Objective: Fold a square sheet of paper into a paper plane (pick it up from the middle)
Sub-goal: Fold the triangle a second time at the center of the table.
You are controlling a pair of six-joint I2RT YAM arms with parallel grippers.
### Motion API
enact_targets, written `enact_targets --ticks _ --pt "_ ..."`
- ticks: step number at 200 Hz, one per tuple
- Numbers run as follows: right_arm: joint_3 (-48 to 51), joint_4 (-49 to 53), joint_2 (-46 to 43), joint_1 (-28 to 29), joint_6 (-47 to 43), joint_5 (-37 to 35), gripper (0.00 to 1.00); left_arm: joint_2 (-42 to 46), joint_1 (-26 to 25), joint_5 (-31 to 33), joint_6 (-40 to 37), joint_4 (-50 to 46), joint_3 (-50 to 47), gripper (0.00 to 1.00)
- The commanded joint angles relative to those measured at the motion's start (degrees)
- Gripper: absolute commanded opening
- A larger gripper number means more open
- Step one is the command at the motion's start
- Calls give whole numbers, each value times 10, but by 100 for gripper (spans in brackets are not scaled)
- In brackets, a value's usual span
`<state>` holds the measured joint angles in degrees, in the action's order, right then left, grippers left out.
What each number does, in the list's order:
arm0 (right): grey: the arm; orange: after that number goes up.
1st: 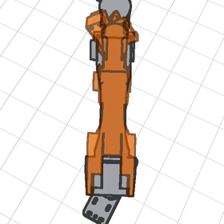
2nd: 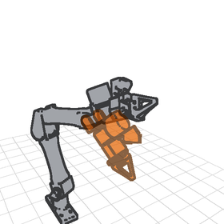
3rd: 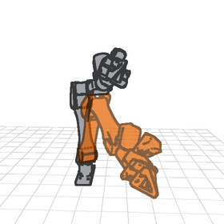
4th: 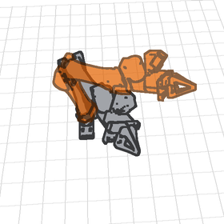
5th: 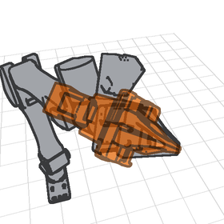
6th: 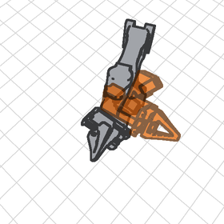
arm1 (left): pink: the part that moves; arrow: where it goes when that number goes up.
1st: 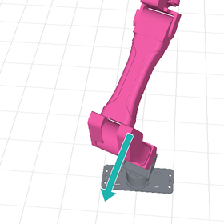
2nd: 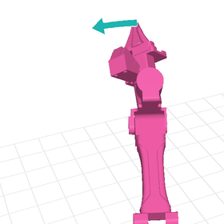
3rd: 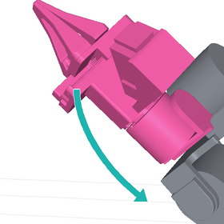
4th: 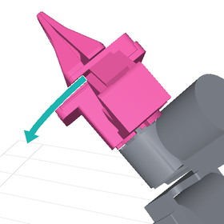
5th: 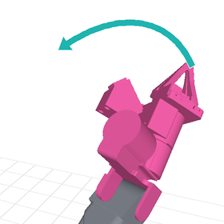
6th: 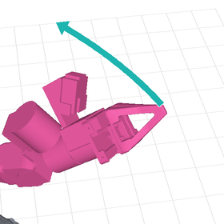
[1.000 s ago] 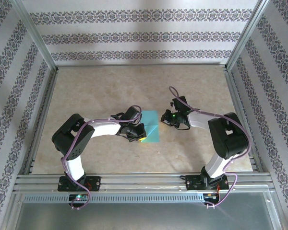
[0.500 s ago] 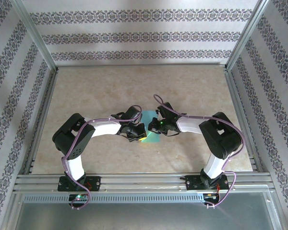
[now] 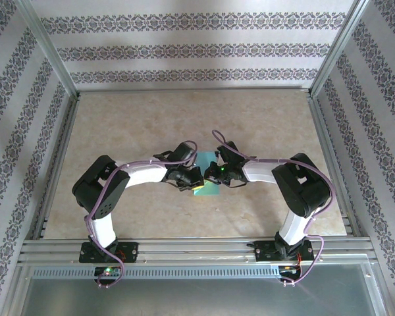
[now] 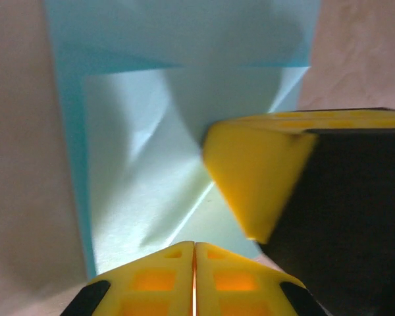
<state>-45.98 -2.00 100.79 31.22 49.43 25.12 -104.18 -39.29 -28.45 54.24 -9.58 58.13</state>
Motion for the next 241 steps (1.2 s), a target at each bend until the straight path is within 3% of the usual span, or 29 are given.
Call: enact_targets --ticks 1,66,159,204,241 --pt "15 44 36 -9 4 -37 6 -18 -2 8 -16 -26 12 9" --pt "13 60 38 -13 -1 -38 6 -26 -2 19 -23 -46 -24 7" --pt "12 74 49 -15 -2 -47 6 46 -1 16 -49 -76 -149 6" --pt "4 73 55 -14 -3 -44 6 113 8 44 -104 -154 -89 7" --pt "-2 60 52 -14 -3 -32 6 122 19 52 -61 -61 -57 8"
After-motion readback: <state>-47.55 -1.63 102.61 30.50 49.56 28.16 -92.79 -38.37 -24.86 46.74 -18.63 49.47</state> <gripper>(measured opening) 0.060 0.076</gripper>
